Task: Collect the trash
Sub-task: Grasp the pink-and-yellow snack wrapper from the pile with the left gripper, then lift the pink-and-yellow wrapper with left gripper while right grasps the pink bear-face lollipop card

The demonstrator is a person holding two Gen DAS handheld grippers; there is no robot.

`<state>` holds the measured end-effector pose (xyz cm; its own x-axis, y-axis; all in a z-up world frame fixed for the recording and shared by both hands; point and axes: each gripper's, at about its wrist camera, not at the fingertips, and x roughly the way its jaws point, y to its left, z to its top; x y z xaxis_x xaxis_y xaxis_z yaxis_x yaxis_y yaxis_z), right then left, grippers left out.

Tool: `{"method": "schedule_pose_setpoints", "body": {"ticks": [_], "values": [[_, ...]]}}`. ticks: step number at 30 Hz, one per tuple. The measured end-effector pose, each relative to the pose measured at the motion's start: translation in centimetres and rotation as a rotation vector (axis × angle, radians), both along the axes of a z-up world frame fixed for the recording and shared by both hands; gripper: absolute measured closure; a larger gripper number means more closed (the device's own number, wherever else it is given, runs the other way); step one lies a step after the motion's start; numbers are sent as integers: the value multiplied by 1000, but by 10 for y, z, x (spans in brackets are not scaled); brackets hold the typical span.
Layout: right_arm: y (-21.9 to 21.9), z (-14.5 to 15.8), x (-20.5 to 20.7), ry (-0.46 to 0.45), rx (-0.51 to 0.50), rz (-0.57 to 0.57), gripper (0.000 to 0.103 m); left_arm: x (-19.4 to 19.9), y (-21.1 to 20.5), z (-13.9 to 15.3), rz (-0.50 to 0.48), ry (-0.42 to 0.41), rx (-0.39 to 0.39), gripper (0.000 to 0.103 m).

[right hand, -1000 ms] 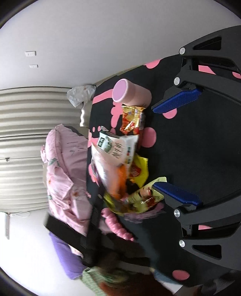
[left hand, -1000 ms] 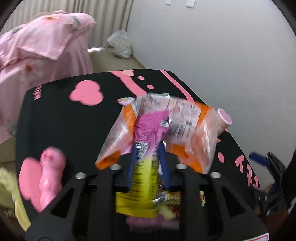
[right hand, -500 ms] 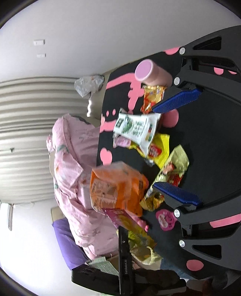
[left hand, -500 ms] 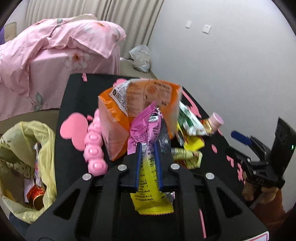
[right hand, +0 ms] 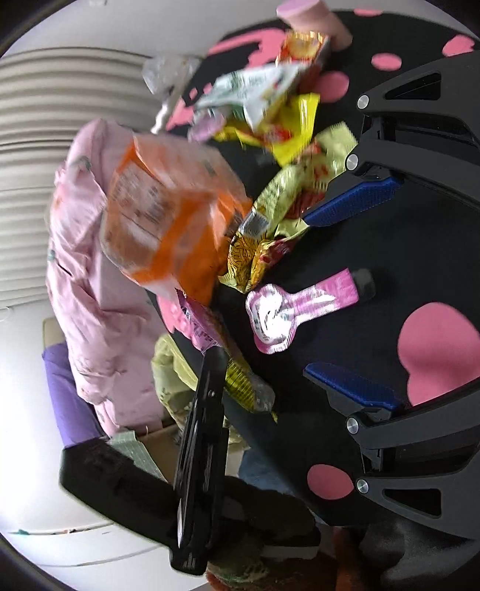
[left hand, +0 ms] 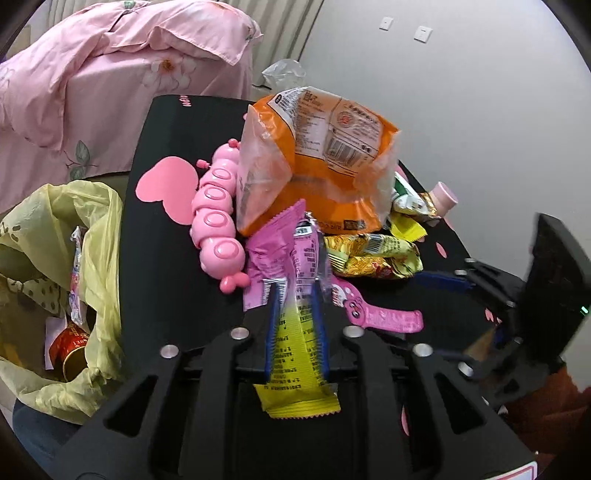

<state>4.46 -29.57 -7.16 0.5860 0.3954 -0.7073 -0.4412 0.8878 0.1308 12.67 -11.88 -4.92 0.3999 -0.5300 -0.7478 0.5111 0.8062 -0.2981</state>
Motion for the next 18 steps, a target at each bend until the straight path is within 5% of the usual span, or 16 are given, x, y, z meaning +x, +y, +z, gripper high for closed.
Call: {"method": "schedule_pose_setpoints", "body": {"ticks": [1, 6, 15, 18], "values": [[0, -6, 6, 48, 14, 1, 66, -3, -1, 0, -4, -4, 6, 75], [-6, -15, -4, 77, -12, -29, 74, -11, -2, -2, 8, -20, 35, 60], [-52, -11, -42, 43, 11, -127, 74, -16, -9, -5, 32, -56, 107, 60], [-55, -3, -45, 2, 40, -109, 64, -19, -10, -2, 40, -71, 116, 60]]}}
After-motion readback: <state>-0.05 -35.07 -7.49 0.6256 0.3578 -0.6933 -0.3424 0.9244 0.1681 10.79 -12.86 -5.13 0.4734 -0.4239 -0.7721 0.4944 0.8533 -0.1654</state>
